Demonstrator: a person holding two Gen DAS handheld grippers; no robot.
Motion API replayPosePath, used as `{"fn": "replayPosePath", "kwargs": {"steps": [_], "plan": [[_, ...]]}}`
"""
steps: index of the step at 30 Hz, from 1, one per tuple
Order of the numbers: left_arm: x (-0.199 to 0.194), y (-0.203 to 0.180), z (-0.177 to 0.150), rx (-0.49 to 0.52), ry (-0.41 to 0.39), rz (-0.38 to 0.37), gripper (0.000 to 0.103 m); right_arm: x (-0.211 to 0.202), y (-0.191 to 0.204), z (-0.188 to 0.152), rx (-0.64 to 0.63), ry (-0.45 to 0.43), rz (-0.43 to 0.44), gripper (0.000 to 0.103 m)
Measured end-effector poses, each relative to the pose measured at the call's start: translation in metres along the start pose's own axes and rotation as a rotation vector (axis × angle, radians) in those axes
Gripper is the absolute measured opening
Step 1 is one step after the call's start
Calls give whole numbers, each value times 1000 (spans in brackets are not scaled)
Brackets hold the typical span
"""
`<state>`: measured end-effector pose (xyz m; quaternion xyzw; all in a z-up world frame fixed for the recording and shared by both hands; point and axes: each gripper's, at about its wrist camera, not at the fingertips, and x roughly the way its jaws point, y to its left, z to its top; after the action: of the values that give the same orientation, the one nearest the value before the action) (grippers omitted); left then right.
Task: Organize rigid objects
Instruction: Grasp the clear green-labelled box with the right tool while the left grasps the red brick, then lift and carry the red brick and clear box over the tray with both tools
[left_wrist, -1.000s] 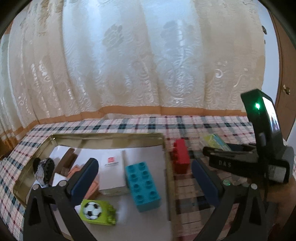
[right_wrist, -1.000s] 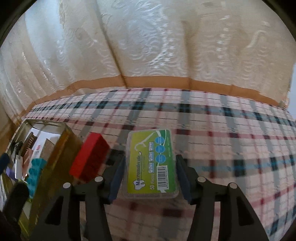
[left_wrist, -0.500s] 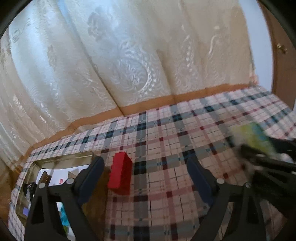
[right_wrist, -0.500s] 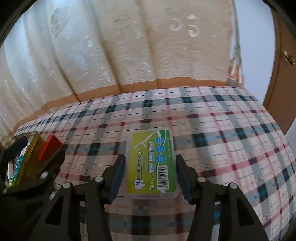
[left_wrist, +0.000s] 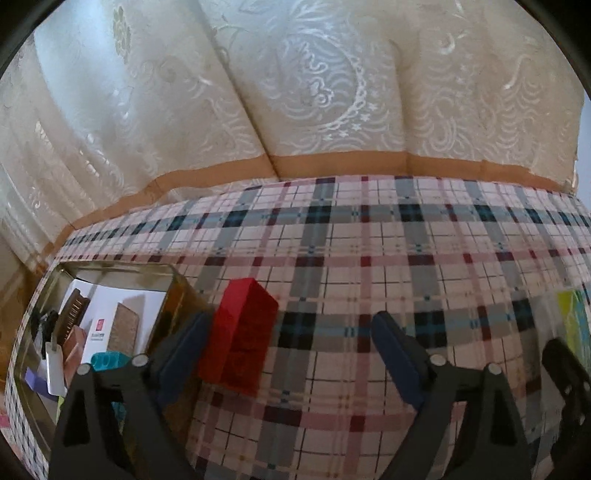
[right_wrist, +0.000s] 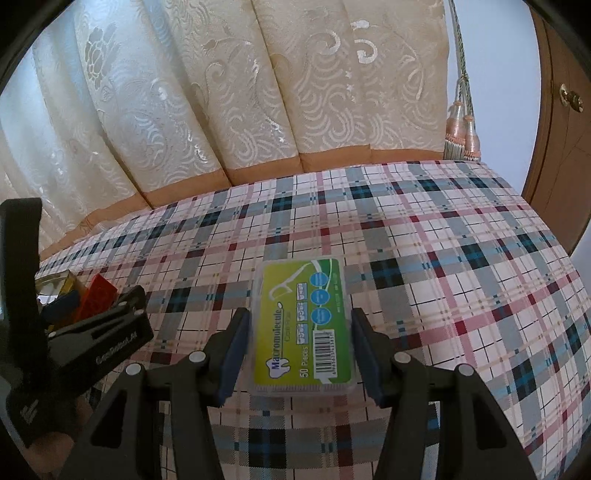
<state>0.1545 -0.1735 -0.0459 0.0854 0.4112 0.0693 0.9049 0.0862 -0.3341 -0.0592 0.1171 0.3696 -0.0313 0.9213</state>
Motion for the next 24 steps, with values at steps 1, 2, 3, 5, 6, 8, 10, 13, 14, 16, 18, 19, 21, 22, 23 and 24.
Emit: {"fn": "replayPosePath", "kwargs": {"steps": [1,2,3,5,6,8,10,13,14,16,18,19,21,22,23,24], "plan": [[3,-1,1,2,19,9,99,-1,0,0,-1,-4,-1,57],[8,-1,2,-10,52,1,99,-2,0,1,-2,-9,-1,57],[8,1,3,-45,54,-21,99,-2,1,1,-4,-11,1,57],[9,-2,4,-45,74,-56,100,-3,0,2,-5,-15,1,57],[8,-5,3,-31,71,-70,99,-3,0,2,-6,-16,0,57],[6,-11,-1,-26,58,-106,94,-4,-1,3,-2,-18,-6,57],[7,-10,-1,-48,70,-146,89,-4,-3,3,8,-18,-5,57],[10,-2,-4,-104,88,-200,84,-4,-4,3,13,-20,-7,57],[9,-2,-5,-100,82,-198,81,-4,-3,4,14,-22,-6,57],[6,-4,-5,-69,63,-224,57,-5,-3,3,16,-26,-3,57],[3,-5,-5,-37,48,-250,33,-6,-2,3,20,-34,-1,57],[2,-9,-5,-24,43,-257,31,-7,-2,3,21,-37,2,57],[0,-8,-5,-26,40,-275,31,-8,-1,3,21,-45,0,57],[-1,-5,-5,-31,39,-295,31,-9,-1,3,22,-50,-6,57],[-2,-3,-5,-39,37,-319,31,-10,-1,4,22,-57,-10,57],[2,4,-4,-51,37,-341,30,-11,-2,4,24,-63,-12,57]]}}
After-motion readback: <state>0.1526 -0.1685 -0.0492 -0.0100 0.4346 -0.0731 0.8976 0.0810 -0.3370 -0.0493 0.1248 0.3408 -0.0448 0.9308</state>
